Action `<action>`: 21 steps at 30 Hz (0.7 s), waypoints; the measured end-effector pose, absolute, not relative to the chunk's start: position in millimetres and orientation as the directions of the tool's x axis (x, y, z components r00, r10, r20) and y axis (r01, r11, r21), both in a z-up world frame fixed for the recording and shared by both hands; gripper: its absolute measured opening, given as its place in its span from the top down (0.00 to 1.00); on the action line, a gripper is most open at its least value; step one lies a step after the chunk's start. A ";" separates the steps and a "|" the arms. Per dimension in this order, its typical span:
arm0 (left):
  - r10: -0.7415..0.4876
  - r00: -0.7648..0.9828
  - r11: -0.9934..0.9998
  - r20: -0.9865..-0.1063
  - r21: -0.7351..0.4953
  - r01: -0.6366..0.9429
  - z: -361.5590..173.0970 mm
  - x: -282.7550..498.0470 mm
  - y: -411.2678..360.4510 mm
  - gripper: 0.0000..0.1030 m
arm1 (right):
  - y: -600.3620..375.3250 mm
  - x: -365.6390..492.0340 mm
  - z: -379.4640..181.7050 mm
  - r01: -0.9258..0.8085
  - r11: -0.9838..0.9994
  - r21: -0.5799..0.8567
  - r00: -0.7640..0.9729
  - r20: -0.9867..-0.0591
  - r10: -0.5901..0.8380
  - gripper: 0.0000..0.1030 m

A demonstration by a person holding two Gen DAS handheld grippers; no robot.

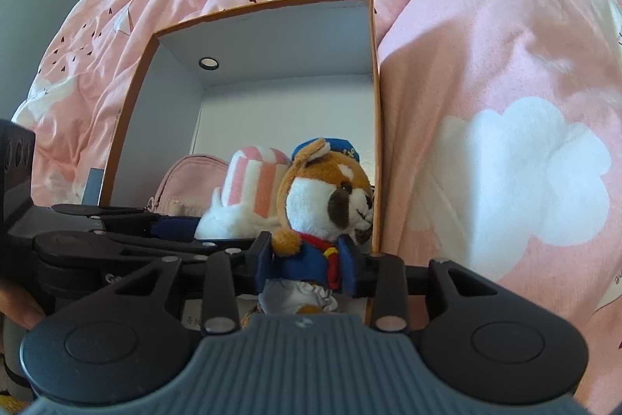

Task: Organize objects
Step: 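Lower both plushes into the box and open both grippers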

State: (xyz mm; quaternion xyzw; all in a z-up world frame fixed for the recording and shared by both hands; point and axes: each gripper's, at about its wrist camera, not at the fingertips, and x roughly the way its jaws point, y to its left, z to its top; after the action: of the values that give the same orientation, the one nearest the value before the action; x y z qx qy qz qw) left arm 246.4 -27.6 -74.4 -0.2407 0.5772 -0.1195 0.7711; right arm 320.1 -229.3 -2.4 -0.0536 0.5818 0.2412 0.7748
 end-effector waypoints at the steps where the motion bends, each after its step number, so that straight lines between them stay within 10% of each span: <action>1: -0.470 0.303 0.852 -0.829 -0.516 -0.090 -74.8 246.0 -26.0 0.31 | -228.3 319.0 -1.2 -0.447 0.875 0.186 0.214 -0.928 0.306 0.55; 11: -0.503 0.348 0.849 -0.791 -0.529 0.025 -49.3 241.7 -15.8 0.44 | -210.4 299.1 11.0 -0.639 0.769 0.008 0.274 -0.932 0.238 0.54; 21: -0.492 0.366 0.860 -0.790 -0.507 0.061 -54.9 257.5 -19.1 0.58 | -170.2 293.9 -20.4 -0.849 0.469 -0.242 0.320 -0.943 0.092 0.82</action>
State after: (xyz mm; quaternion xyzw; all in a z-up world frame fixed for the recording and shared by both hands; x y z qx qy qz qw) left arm 257.5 -19.1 -54.9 -0.2012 0.5359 -0.1724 0.8017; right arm 293.9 -170.2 -20.4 -0.3944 0.4797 0.3314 0.7103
